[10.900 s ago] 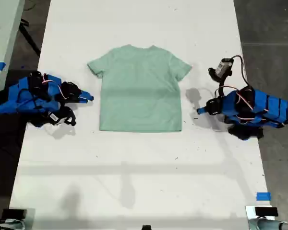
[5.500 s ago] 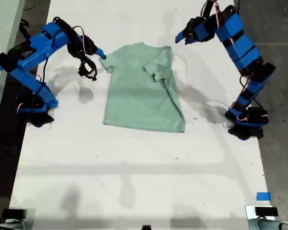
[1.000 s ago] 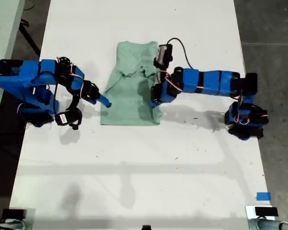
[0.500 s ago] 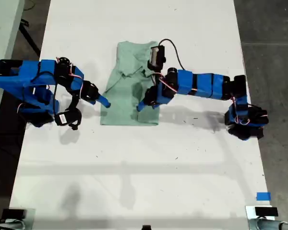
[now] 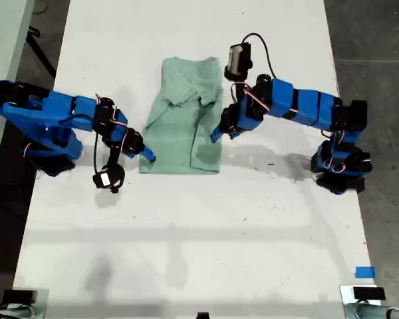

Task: Fold t-shirt

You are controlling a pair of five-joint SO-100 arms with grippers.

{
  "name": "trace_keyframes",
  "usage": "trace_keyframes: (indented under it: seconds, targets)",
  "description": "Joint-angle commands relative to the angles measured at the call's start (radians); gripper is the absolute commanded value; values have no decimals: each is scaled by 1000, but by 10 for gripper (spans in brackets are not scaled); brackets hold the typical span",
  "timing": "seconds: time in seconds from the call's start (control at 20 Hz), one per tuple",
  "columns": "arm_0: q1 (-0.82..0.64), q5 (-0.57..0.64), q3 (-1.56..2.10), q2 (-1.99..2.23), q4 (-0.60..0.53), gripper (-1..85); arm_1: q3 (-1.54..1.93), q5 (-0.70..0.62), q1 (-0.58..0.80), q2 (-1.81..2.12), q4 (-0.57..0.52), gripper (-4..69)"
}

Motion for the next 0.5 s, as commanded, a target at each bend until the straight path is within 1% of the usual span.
trace_keyframes:
  seconds: [0.0,0.1,0.2,0.25,0.3,0.35,0.4,0.45]
  targets:
    - [17,-77,-95,-156,-25,302,40,-3,5,132,5,218]
    - [14,-117,-98,-224,-40,301,106,9,-2,198,2,213]
    - [-3,-123,-117,-285,-60,274,179,21,-8,261,-9,206]
    - [-11,-126,-130,-314,-64,193,215,26,-8,288,-18,204]
    - [-18,-138,-140,-331,-64,91,250,29,-8,316,-29,202]
    - [-20,-138,-143,-324,-66,19,281,32,-8,337,-38,201]
    - [-20,-143,-152,-307,-55,0,316,35,-6,360,-51,198]
    - [-20,-160,-152,-272,-26,0,351,35,-2,387,-71,196]
